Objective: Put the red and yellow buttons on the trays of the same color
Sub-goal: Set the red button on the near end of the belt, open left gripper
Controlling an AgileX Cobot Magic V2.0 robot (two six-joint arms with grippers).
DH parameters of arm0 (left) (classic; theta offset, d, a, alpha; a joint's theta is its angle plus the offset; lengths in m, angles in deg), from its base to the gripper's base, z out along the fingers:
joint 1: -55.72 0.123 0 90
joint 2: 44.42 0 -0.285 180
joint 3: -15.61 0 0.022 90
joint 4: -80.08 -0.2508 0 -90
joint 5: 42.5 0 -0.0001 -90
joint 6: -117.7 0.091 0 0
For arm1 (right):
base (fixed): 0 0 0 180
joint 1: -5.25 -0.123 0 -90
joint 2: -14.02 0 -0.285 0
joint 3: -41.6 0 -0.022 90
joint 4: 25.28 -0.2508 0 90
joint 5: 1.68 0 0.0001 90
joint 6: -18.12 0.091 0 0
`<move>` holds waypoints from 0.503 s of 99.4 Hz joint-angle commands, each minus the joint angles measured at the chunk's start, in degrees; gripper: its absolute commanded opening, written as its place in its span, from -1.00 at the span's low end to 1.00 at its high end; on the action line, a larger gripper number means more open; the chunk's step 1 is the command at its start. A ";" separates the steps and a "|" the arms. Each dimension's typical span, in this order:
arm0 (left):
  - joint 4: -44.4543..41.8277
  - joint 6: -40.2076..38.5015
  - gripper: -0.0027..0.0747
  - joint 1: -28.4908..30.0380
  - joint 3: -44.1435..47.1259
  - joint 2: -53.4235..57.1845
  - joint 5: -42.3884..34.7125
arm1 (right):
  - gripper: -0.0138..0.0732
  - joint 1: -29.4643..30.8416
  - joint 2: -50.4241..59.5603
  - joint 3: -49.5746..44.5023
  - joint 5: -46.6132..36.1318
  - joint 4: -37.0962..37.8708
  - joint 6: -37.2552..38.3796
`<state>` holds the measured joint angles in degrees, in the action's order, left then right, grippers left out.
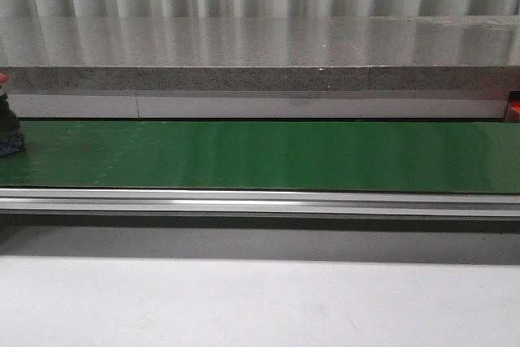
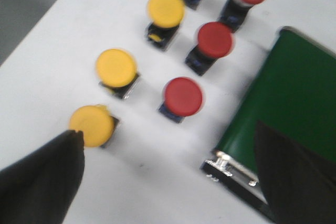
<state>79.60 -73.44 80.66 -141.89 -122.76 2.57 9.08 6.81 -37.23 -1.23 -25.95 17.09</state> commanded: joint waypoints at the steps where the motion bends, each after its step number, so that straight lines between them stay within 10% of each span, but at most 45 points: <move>1: -0.06 -0.80 0.67 4.96 2.94 1.47 -4.63 | -0.83 0.16 0.91 0.91 -4.58 0.68 -0.04; 50: -1.54 -0.12 0.67 9.05 6.76 -10.15 -11.35 | -0.83 0.16 0.91 0.91 -4.58 0.68 -0.04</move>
<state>78.68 -73.59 89.50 -132.91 -132.72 -6.52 9.08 6.81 -37.23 -1.23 -25.95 17.09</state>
